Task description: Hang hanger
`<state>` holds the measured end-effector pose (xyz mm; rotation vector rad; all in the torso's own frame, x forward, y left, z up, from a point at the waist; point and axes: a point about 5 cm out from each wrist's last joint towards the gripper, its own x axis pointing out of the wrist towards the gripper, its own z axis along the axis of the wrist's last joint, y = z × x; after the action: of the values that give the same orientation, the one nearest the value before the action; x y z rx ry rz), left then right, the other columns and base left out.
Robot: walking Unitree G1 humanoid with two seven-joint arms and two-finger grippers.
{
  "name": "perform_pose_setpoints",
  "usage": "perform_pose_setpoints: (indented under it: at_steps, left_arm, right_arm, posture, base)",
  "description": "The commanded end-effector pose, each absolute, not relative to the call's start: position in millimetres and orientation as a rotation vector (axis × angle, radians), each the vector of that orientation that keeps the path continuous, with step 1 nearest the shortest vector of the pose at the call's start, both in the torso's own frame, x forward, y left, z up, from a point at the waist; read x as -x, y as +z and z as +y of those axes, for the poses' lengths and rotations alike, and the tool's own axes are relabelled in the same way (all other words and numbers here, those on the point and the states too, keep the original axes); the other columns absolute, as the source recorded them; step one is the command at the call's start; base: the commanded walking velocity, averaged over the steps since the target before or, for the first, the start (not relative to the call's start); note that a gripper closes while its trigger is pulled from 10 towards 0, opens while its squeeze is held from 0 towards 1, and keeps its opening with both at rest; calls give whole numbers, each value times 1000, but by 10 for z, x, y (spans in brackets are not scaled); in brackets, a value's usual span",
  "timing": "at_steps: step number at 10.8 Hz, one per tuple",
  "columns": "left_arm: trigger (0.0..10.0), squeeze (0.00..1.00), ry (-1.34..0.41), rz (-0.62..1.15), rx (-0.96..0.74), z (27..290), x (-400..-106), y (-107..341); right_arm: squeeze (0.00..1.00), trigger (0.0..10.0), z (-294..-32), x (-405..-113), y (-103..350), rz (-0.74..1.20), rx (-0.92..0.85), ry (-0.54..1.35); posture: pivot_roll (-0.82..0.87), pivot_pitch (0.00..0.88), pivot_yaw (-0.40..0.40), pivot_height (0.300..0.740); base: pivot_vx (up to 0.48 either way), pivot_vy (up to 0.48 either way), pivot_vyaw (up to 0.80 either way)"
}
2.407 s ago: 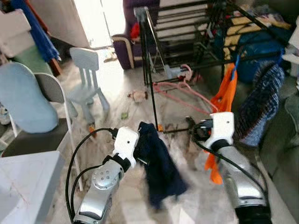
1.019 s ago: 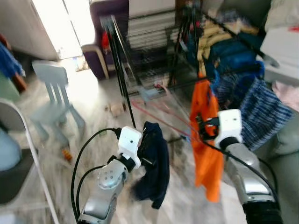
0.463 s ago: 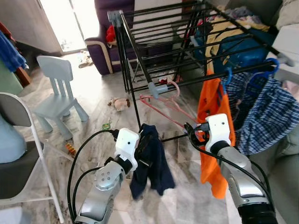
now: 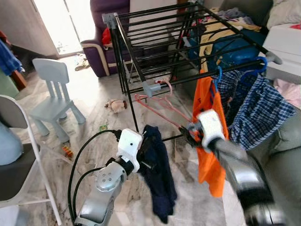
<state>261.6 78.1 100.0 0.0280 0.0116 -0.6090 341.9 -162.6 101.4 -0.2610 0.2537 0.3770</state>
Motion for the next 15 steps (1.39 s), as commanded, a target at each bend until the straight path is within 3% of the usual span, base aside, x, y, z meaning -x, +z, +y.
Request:
perform_pose_setpoints:
  at_steps: [1, 5, 9, 10, 11, 15]
  left_arm:
    - [10000, 0, -609, -26, -48, 812, -2636, 1102]
    - [10000, 0, -608, -5, -73, 895, -2578, 1098]
    - [10000, 0, -590, 37, -119, 1131, -2446, 1118]
    - [10000, 0, -593, 48, -131, 1178, -2410, 1132]
    - [10000, 0, -596, 57, -144, 1220, -2397, 1148]
    - [10000, 0, -608, 74, -161, 1253, -2407, 1183]
  right_arm:
    - [0, 10000, -1589, -3497, 1071, 239, 302, 396]
    - [0, 10000, -1537, -3727, 1123, 293, 358, 493]
    - [0, 10000, -1466, -3819, 1136, 331, 397, 447]
    - [0, 8510, -1435, -3813, 1105, 351, 383, 446]
    - [0, 0, -1409, -3813, 1095, 355, 358, 437]
    - [0, 0, -1503, -3853, 1163, 332, 326, 373]
  posture:
    - [-129, 0, 94, 740]
    - [-81, 0, 102, 740]
    - [33, 3, 136, 740]
    - [56, 6, 146, 740]
    - [69, 10, 156, 740]
    - [62, 14, 175, 740]
  base:
    - [0, 0, 0]
    - [0, 0, 0]
    - [0, 0, 0]
    - [0, 0, 0]
    - [0, 0, 0]
    - [0, 0, 0]
